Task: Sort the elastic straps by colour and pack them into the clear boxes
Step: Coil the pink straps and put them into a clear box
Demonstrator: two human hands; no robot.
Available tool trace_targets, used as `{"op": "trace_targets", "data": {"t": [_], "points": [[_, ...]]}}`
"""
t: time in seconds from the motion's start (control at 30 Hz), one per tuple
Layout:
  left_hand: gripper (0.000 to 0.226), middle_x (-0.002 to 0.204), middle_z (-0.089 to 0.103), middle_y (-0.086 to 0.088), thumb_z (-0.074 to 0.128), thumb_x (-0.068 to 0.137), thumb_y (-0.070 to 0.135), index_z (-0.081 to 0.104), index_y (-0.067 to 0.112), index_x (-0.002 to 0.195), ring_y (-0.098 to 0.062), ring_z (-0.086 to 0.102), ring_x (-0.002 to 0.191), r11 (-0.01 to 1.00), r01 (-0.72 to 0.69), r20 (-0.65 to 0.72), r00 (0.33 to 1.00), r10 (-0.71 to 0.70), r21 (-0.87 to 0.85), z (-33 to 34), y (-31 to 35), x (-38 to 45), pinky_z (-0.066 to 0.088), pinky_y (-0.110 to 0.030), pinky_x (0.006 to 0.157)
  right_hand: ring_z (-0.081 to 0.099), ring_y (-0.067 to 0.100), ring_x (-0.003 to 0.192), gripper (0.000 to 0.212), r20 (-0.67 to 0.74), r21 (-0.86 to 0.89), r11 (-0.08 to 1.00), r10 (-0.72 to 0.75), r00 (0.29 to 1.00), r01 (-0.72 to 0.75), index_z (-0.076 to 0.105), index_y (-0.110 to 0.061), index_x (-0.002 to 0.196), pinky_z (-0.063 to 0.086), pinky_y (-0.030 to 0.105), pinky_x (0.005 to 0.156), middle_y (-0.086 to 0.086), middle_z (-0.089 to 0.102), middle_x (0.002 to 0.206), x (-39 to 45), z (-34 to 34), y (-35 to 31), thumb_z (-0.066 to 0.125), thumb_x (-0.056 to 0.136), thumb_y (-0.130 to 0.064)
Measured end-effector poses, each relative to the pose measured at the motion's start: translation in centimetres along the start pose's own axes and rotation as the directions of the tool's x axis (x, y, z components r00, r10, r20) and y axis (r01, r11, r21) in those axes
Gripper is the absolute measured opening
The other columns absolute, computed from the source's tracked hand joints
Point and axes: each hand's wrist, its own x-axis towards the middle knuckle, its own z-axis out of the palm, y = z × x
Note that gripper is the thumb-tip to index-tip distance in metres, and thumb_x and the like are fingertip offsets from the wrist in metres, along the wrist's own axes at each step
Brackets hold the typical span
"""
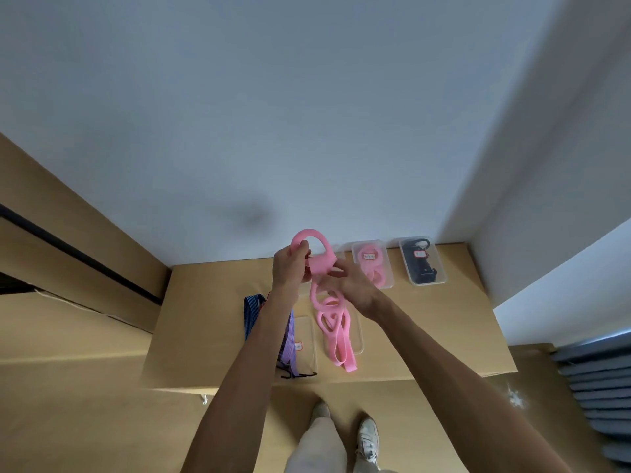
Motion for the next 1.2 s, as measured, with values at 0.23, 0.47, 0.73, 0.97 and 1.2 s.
{"op": "trace_targets", "data": {"t": [0.23,0.47,0.73,0.97,1.2], "points": [[0.016,0.075,0.074,-0.013,0.064,0.096,0.022,0.062,0.006,0.096,-0.027,0.072,0.061,0.996,0.076,0.055,0.996,-0.073,-0.057,-1.0,-2.0,3.7,0.051,-0.027,0.049,0.067,0.010,0.072,0.008,-0.340,-0.004,0.998,0.058,0.939,-0.063,0.074,-0.008,0.095,0.053,0.016,0.065,0.004,0.074,0.083,3.2,-1.2,2.6,0.072,0.087,-0.006],[0.022,0.083,0.069,-0.025,0.045,0.092,-0.001,0.066,-0.004,0.097,-0.027,0.065,0.059,0.991,0.056,0.192,0.978,-0.080,0.125,0.6,-4.0,9.5,0.047,-0.027,0.050,0.067,0.015,0.075,0.015,-0.496,-0.075,0.969,0.169,0.852,-0.236,0.074,-0.005,0.103,0.053,0.021,0.065,0.006,0.074,0.084,8.5,-1.9,5.3,0.070,0.089,-0.005],[0.020,0.087,0.074,-0.012,0.049,0.095,0.009,0.068,0.005,0.099,-0.030,0.071,0.084,0.867,-0.120,0.281,0.959,-0.024,0.483,4.5,-6.6,17.0,0.058,-0.043,0.081,0.070,0.027,0.090,0.022,-0.608,-0.162,0.911,0.212,0.766,-0.380,0.073,-0.004,0.110,0.058,0.039,0.086,0.013,0.075,0.099,14.1,-2.2,9.4,0.065,0.090,-0.002],[0.026,0.115,0.069,-0.011,0.050,0.099,0.013,0.070,0.004,0.112,-0.030,0.061,0.112,0.730,-0.185,0.357,0.930,-0.086,0.657,5.6,-9.6,19.9,0.045,-0.033,0.088,0.069,0.024,0.092,0.017,-0.579,-0.097,0.920,0.259,0.773,-0.380,0.074,-0.005,0.106,0.056,0.036,0.086,0.010,0.075,0.096,15.5,-3.9,11.1,0.068,0.090,-0.005],[0.022,0.074,0.069,-0.004,0.059,0.095,0.020,0.069,0.010,0.079,-0.021,0.061,0.072,0.753,-0.263,0.431,0.902,-0.031,0.604,6.7,-9.2,20.9,0.045,-0.032,0.066,0.069,0.021,0.092,0.017,-0.590,-0.045,0.924,0.282,0.757,-0.380,0.076,-0.006,0.104,0.056,0.028,0.082,0.007,0.075,0.094,16.6,-6.1,10.6,0.069,0.088,-0.004]]}}
